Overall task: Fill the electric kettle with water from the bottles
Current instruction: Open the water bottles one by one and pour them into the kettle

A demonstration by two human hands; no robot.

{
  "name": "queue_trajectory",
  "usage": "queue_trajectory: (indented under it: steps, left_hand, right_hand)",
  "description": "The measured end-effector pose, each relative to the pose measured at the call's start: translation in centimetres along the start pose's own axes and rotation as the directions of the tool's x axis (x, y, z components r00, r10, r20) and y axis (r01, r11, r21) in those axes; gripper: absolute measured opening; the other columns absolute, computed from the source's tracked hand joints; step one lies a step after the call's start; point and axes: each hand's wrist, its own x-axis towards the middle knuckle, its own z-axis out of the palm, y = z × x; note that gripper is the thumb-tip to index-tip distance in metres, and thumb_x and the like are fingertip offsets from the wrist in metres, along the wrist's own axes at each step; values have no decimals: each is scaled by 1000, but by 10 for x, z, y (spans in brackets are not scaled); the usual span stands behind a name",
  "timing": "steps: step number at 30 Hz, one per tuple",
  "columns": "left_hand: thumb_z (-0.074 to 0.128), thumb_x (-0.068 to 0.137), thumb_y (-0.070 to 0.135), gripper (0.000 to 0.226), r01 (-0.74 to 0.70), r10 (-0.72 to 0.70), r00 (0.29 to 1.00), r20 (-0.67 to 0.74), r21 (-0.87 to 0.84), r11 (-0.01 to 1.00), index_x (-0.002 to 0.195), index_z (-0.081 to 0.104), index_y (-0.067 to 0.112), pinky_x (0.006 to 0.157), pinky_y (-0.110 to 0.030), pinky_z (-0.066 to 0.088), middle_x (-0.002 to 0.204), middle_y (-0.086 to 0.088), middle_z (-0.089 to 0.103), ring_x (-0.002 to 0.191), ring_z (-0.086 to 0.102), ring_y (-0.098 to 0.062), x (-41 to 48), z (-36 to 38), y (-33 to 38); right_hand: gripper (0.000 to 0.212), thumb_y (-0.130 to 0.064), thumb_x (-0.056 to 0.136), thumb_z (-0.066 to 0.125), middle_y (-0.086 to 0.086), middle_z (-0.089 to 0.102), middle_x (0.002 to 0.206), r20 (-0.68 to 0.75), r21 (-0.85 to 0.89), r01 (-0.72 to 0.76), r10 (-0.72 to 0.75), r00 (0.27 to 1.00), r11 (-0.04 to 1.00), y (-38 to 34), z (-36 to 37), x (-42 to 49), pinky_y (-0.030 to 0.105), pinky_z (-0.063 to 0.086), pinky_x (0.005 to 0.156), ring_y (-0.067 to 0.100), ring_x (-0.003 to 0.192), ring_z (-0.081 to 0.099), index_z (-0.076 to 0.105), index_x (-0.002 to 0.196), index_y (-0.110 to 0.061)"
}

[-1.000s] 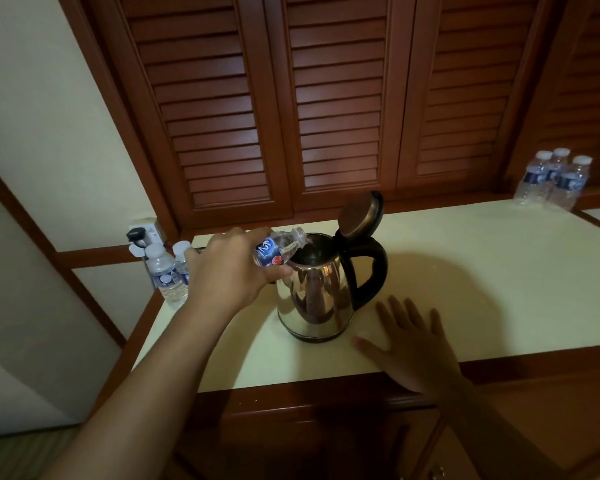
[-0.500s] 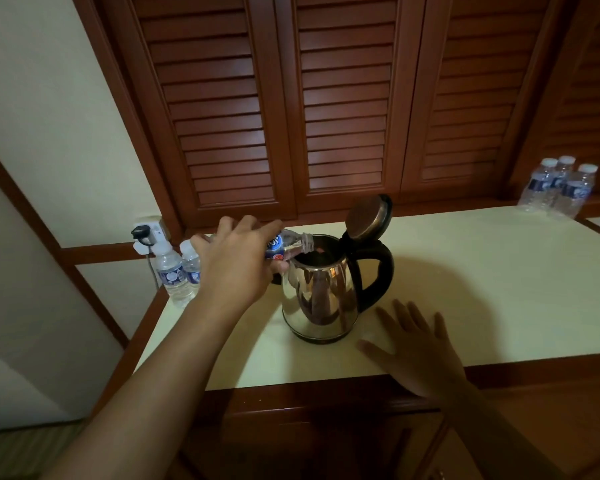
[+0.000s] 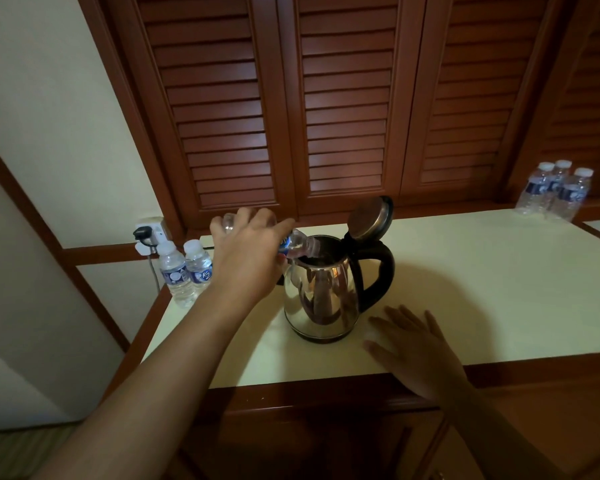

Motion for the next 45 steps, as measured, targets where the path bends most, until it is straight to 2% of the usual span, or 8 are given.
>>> queue_trajectory:
  steps: [18, 26, 30, 33, 37, 40, 43, 45]
  left_hand:
    - [73, 82, 8, 64, -118, 124, 992, -37, 125, 985, 140, 59, 33, 115, -82, 3, 142, -6, 57, 154, 28, -37, 6, 1, 9]
    - [81, 79, 7, 59, -249, 265, 963, -43, 227, 941, 132, 67, 30, 114, -84, 4, 144, -10, 59, 154, 28, -40, 12, 0, 10]
    - [78, 83, 7, 50, -302, 340, 937, -84, 295, 906, 129, 70, 26, 113, -84, 3, 131, -9, 63, 143, 43, -38, 13, 2, 9]
    - [72, 85, 12, 41, -268, 317, 941, -120, 306, 913, 125, 69, 22, 115, -82, 3, 108, -6, 67, 113, 58, -32, 12, 0, 7]
    - [74, 83, 34, 50, -174, 190, 978, -90, 162, 971, 130, 66, 17, 111, -67, 30, 113, -9, 71, 110, 60, -35, -1, -3, 1]
    - [78, 80, 42, 57, -110, 101, 989, -112, -74, 991, 131, 66, 20, 93, -52, 46, 111, -6, 70, 103, 63, -34, -26, -9, 2]
    - [77, 81, 48, 64, -6, 16, 1000, 19, -449, 893, 141, 58, 33, 81, -44, 59, 120, 8, 64, 104, 65, -18, -54, -20, 16]
    - [74, 80, 53, 67, 7, 24, 998, 54, -519, 855, 143, 54, 41, 82, -37, 60, 129, 14, 60, 109, 64, -13, -69, -18, 24]
  right_hand:
    - [69, -69, 90, 7, -10, 33, 163, -86, 90, 73, -66, 994, 993, 0, -1, -4, 47, 1, 125, 17, 155, 14, 48, 141, -47]
    - [52, -57, 99, 30, -9, 61, 132, -232, 183, 108, -64, 971, 977, 9, 13, 0, 45, 19, 122, 17, 130, 52, 61, 129, -28]
    - [47, -57, 97, 43, -9, 66, 115, -324, 262, 148, -58, 944, 954, 6, 9, -2, 41, 36, 111, 19, 110, 61, 68, 117, -22]
    - [27, -46, 97, 59, -29, 60, 107, -439, 388, 217, -27, 898, 896, -5, -6, -10, 28, 43, 92, 9, 101, 59, 68, 112, -25]
    - [30, -41, 86, 76, -27, 61, 109, -404, 516, 152, 83, 911, 843, -17, -37, -16, 7, 40, 85, -2, 105, 60, 70, 113, -29]
    - [24, -39, 84, 78, -22, 69, 103, -410, 581, 222, 46, 911, 783, -38, -74, -16, 9, 46, 80, -4, 100, 63, 72, 106, -32]
    - [22, -39, 83, 78, -21, 72, 98, -411, 579, 292, -37, 911, 762, -54, -107, -14, 9, 48, 84, -2, 97, 66, 72, 104, -35]
    - [25, -40, 82, 77, -24, 71, 98, -402, 551, 312, -81, 912, 774, -58, -125, -15, 5, 45, 85, -4, 98, 64, 71, 105, -36]
